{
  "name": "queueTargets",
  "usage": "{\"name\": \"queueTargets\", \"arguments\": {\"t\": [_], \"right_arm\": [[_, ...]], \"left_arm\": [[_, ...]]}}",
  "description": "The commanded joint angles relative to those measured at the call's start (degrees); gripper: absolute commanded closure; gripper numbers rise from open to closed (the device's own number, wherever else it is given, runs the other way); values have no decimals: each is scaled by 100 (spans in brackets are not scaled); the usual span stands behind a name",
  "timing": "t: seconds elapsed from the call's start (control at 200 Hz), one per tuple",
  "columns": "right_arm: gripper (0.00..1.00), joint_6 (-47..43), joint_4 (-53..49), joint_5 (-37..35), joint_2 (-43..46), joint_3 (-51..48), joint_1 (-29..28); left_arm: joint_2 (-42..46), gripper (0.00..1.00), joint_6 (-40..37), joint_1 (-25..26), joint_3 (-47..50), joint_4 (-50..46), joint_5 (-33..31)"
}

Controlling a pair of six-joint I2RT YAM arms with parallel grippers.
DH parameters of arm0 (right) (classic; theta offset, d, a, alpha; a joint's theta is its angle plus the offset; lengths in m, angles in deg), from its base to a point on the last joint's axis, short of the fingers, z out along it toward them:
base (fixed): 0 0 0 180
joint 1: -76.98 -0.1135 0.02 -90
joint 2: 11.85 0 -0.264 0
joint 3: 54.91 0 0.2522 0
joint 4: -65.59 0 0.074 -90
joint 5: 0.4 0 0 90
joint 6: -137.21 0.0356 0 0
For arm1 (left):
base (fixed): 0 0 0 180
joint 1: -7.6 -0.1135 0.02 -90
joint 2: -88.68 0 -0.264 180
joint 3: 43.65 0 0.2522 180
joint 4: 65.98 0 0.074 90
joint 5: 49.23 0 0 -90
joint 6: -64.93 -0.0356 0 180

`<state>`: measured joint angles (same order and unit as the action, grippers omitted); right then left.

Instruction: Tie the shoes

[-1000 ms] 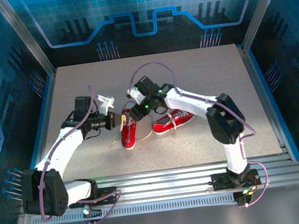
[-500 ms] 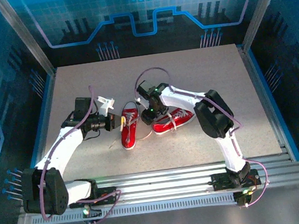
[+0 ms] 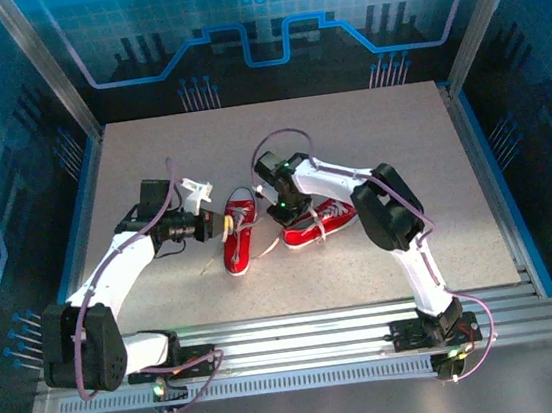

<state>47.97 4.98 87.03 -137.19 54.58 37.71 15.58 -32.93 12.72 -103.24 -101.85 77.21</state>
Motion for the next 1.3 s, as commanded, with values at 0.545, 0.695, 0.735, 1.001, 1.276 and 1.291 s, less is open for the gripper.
{"name": "queueTargets", "arguments": {"t": [0.545,0.695,0.735,1.001,1.276,1.291], "right_arm": [[100,-289,-751,457,379,711,-250],[100,-80,-626,728,-129,2007,-252],[100,-63,-579,805,-325,2415,-282],[89,82,-68,1897,-1870,5232,-795],[50,284,1065,2044,-346,3028,-490],[49,301,1156,2044,-199,2842,-448]], "left_arm": [[246,100,-110,6,-98,-109,214],[482,100,-85,6,-25,-142,80],[585,100,-16,13,48,-75,34],[1336,100,408,76,621,499,-101],[1058,100,514,52,497,340,-126],[1041,100,521,46,474,328,-107]]}}
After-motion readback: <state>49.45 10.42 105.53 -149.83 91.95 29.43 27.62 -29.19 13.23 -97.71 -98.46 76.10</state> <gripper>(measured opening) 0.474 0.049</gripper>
